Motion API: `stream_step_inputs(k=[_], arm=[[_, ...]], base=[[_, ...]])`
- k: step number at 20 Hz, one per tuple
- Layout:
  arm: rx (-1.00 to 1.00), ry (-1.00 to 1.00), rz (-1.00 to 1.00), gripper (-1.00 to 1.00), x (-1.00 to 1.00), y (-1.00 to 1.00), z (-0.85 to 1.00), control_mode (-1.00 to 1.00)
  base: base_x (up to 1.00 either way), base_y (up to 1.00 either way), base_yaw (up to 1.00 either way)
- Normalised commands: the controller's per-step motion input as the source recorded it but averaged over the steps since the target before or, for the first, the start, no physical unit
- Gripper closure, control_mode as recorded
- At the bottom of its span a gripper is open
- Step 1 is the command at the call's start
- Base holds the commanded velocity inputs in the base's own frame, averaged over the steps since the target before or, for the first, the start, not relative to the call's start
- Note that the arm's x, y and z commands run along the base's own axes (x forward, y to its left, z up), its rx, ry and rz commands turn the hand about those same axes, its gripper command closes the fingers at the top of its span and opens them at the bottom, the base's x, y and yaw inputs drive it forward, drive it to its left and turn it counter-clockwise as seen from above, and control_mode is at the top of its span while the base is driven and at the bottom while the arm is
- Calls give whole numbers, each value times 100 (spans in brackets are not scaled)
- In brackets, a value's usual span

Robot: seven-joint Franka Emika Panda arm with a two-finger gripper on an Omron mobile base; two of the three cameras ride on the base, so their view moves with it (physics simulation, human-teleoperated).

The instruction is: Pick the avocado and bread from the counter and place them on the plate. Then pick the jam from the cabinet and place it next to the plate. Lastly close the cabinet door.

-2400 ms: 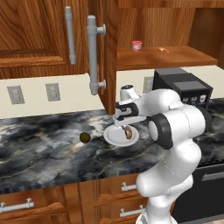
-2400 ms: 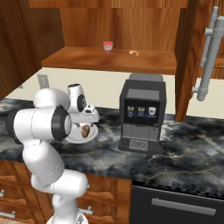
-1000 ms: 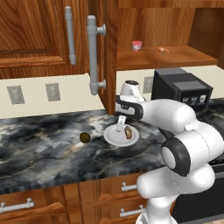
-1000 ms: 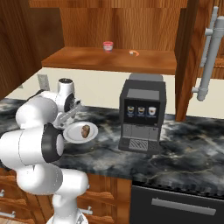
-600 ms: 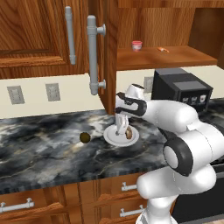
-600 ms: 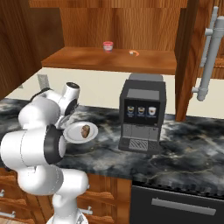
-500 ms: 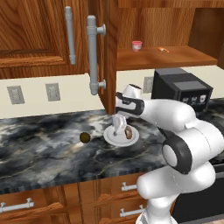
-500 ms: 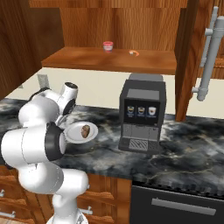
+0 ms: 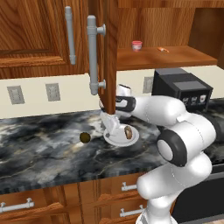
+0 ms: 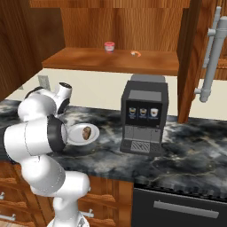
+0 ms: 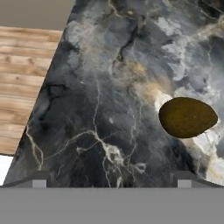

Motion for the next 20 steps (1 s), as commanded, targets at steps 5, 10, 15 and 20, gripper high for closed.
stream_step_inputs(k=[5, 10, 15, 20], arm=[[9, -3, 12, -100, 22, 3, -1, -100], [5, 0, 5, -100, 29, 5, -6, -100], [0, 0, 0, -100, 11, 34, -5, -100], [0, 0, 0, -100, 20, 31, -6, -100]], base=[[0, 0, 0], [0, 0, 0], [0, 0, 0], [0, 0, 0]])
